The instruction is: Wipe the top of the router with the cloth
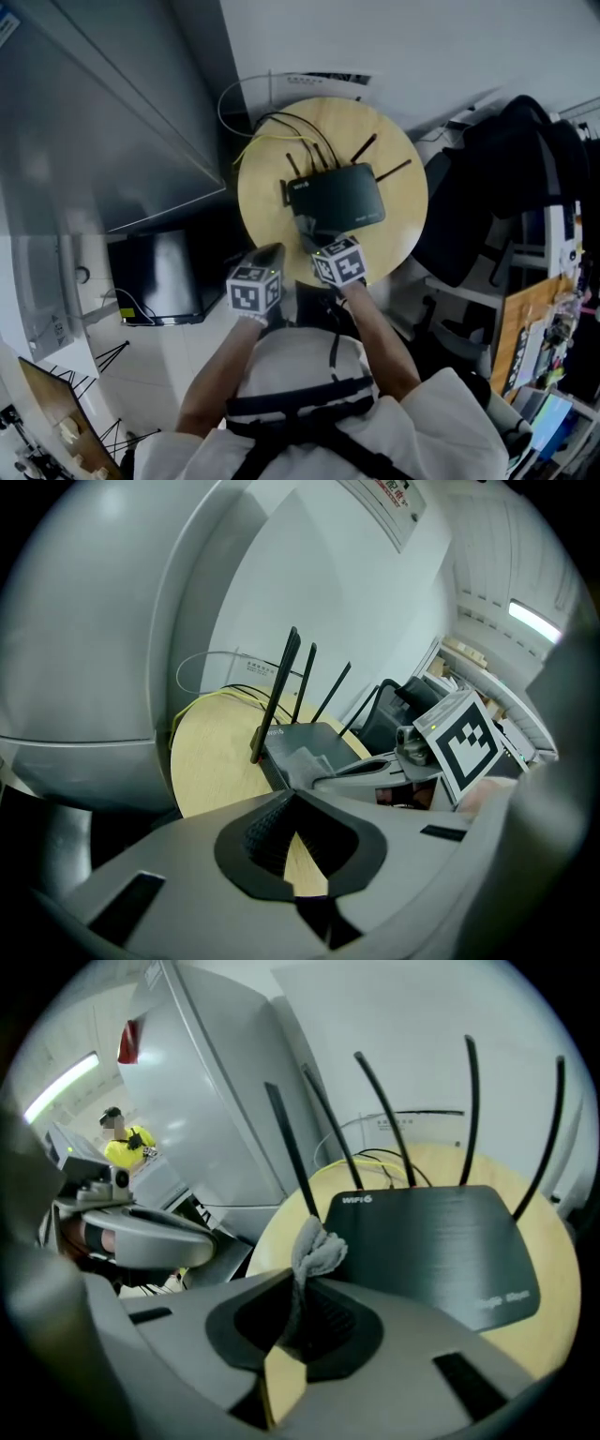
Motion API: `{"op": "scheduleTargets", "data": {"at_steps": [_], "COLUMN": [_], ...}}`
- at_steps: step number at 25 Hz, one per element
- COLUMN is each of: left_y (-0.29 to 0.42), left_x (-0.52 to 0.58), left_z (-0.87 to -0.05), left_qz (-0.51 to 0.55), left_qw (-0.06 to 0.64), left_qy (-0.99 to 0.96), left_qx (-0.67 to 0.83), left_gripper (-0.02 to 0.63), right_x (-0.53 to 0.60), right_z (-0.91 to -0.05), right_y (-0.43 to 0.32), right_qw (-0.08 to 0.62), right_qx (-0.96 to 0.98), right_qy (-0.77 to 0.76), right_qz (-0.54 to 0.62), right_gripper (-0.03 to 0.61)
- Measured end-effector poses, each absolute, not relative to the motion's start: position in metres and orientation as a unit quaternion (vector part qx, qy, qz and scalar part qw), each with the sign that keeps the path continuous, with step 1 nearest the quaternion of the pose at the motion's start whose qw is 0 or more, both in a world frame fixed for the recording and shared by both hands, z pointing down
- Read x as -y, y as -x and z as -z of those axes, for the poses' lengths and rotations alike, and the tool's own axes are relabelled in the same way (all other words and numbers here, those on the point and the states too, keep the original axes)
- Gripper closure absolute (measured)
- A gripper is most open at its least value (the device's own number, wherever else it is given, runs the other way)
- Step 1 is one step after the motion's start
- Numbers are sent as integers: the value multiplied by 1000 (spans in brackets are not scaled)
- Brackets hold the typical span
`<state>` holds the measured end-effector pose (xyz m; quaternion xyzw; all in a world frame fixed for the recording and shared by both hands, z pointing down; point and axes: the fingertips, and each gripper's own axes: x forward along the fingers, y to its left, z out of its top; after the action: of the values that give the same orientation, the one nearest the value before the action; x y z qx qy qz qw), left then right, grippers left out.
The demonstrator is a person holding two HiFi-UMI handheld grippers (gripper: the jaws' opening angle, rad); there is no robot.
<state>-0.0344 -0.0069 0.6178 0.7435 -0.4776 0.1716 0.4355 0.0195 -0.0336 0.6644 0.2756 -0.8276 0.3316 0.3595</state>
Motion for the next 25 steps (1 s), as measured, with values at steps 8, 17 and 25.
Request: {"op": "scheduleTargets", "data": {"at_steps": [8,17,25], "left_y": [18,7,-15], "left_x": [10,20,33], "left_z": [-619,-621,-623], "left_qz": [-174,-178,-184], "left_qw": [437,438,437], "left_qy": [-749,-750,-758], "left_qx": [467,463,448], "left_gripper": [624,624,623], "right_x": [35,48,77], "right_z": [-680,-688,-688], "right_y": [-33,-56,-120], "right_qw": [382,412,401], "right_qx": [818,809,794], "right_qy": [-278,-284,-331], "right_qz": [-329,-307,-315], "right_gripper": [540,540,540]}}
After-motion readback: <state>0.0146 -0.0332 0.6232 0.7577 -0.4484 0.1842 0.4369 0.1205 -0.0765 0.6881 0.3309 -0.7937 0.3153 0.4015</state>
